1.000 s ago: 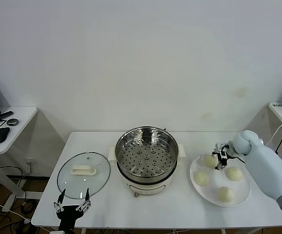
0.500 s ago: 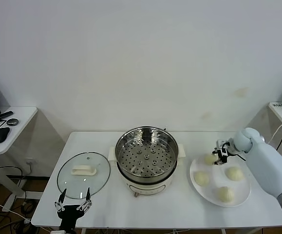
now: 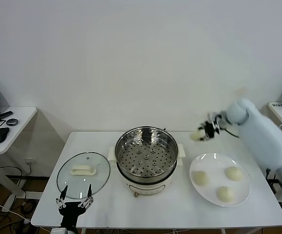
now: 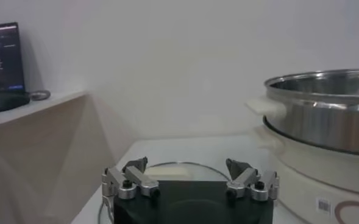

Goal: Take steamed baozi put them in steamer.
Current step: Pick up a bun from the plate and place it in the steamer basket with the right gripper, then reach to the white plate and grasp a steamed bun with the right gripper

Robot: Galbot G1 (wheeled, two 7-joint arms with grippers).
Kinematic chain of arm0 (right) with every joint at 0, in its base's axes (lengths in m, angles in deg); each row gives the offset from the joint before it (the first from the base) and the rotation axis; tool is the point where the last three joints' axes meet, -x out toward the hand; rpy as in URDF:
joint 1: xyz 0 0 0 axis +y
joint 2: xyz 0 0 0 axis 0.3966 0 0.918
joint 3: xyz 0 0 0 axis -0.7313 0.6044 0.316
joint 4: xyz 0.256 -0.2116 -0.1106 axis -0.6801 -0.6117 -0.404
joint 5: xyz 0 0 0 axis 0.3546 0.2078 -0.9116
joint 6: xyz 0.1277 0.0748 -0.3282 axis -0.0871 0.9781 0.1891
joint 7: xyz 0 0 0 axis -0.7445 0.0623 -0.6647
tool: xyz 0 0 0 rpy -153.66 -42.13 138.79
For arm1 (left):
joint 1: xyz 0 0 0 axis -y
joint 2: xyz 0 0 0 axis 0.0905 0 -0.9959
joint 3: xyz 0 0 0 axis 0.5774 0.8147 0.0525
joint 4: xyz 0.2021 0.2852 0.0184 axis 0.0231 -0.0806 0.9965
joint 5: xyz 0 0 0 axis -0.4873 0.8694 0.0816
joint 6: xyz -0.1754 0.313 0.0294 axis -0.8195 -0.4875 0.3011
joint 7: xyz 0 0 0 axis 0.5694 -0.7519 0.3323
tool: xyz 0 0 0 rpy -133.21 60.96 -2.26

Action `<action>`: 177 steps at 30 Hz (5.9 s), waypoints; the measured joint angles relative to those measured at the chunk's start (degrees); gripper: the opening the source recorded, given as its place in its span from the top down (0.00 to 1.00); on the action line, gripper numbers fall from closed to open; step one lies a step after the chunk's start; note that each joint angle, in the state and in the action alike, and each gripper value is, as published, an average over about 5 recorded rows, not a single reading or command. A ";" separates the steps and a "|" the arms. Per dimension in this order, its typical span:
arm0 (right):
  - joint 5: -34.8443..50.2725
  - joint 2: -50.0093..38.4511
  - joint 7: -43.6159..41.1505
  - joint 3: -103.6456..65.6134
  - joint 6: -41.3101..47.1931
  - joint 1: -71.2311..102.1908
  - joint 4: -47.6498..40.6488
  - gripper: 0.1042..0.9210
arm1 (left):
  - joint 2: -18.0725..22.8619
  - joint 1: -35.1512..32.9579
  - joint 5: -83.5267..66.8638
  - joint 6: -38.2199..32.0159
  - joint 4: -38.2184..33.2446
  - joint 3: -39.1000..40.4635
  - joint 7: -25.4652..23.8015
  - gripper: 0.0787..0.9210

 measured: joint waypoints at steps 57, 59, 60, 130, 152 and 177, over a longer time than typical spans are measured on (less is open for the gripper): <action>-19.59 25.65 -1.48 15.90 -44.73 -6.98 -10.25 0.39 | 2.40 -0.87 -1.07 0.35 -1.78 0.03 0.79 0.12; -19.51 25.42 -0.99 16.09 -44.19 -6.92 -10.21 0.32 | 2.38 -0.86 -1.07 0.35 -1.71 -0.02 0.80 0.12; -19.41 25.29 -0.82 16.17 -43.94 -6.90 -10.17 0.29 | 2.37 -0.86 -1.07 0.35 -1.66 -0.03 0.80 0.12; 4.84 -20.46 2.89 7.57 18.45 18.32 23.46 0.12 | 1.10 -0.35 -0.69 3.08 -1.67 0.73 0.31 0.12; -1.17 -14.88 3.91 7.55 17.86 19.94 19.77 0.12 | 0.90 -0.15 -1.24 2.97 -1.02 -0.03 0.38 0.12; -3.14 -14.00 3.39 6.24 17.99 21.13 18.29 0.30 | 0.85 0.51 -1.26 2.97 -0.06 -0.31 0.23 0.12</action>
